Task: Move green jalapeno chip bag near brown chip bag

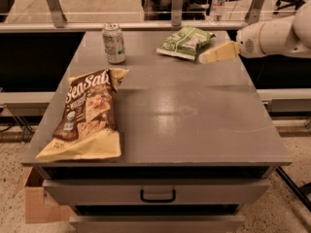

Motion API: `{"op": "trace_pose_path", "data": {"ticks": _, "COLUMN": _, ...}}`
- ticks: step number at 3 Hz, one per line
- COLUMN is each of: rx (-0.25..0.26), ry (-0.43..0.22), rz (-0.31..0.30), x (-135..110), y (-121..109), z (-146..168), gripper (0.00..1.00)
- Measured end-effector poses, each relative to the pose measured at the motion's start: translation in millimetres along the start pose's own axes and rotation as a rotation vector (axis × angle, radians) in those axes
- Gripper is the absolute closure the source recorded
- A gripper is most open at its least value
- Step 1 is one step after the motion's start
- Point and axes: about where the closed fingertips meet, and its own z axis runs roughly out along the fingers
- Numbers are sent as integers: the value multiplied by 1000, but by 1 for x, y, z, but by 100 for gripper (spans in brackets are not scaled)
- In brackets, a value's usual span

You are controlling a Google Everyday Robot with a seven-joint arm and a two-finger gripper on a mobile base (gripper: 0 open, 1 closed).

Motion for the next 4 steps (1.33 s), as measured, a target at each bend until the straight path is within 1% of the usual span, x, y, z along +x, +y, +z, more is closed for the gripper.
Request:
{"op": "trace_pose_path", "data": {"ticks": 1, "rx": -23, "ry": 12, "rz": 9, "x": -5, "y": 8, "z": 39, "gripper": 0}}
{"op": "trace_pose_path", "data": {"ticks": 2, "rx": -46, "ry": 24, "rz": 12, "x": -7, "y": 21, "z": 64, "gripper": 0}}
{"op": "trace_pose_path", "data": {"ticks": 3, "rx": -66, "ry": 53, "rz": 18, "x": -4, "y": 35, "z": 91, "gripper": 2}}
{"op": "trace_pose_path", "data": {"ticks": 4, "rx": -69, "ry": 55, "rz": 20, "x": -4, "y": 38, "z": 106, "gripper": 25}}
